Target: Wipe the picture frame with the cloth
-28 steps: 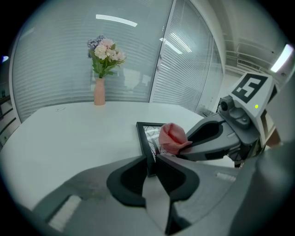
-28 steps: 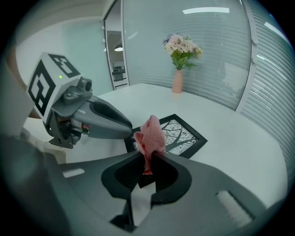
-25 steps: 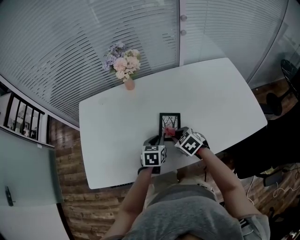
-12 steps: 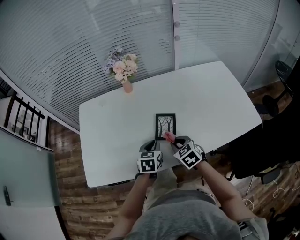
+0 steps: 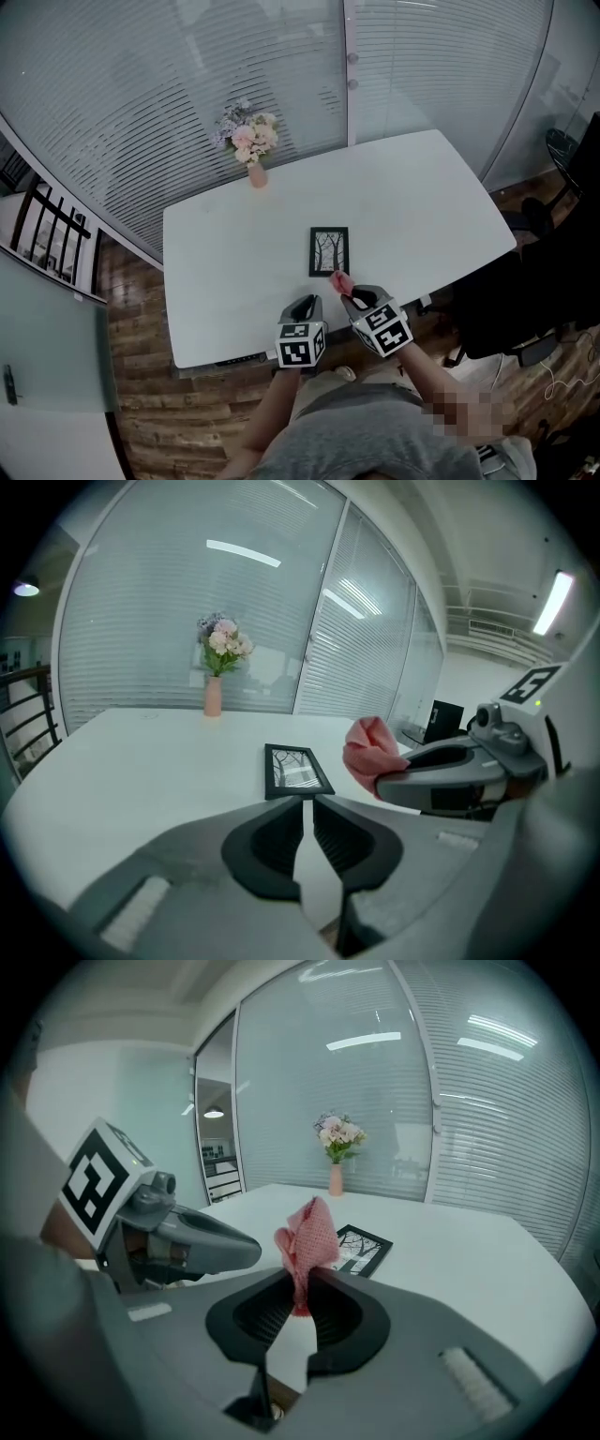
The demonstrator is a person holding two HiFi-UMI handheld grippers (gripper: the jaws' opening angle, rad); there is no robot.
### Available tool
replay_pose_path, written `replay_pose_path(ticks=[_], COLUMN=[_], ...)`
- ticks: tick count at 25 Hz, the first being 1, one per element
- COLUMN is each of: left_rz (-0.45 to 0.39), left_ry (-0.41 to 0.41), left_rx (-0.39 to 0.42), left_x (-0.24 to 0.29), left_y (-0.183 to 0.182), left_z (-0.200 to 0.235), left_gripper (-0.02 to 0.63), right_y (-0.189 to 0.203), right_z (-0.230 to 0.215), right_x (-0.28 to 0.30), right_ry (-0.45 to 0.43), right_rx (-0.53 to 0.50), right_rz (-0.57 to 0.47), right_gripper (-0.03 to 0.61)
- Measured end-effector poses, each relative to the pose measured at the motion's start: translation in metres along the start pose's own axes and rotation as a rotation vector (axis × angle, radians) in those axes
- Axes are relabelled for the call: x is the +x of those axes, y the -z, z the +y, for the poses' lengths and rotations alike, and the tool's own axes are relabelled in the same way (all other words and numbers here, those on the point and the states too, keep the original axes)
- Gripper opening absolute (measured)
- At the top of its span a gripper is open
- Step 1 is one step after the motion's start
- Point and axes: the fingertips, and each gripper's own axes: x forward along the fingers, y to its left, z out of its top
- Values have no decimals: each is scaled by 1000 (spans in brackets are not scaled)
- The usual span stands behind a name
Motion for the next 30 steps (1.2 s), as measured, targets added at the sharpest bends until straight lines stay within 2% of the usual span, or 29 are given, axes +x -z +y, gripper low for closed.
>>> replay_pose_path(ticks=[6, 18, 23, 30], left_rz=[-36, -19, -28, -36], left_ry=[26, 58, 56, 68], left_rx=[-22, -22, -37, -20], left_x=[-36, -110, -131, -143], left_y=[5, 38, 45, 47], left_z=[-14, -17, -14, -14], left_gripper=[15, 2, 2, 2], right_y=[0, 17, 17, 14], right_z=[32, 91, 107, 119], right_x=[-30, -66, -74, -81], right_ry=[-3, 16, 12, 22], right_rx=[39, 101, 105, 119], right_rz=[-29, -43, -51, -75], right_gripper=[46, 46, 46, 42])
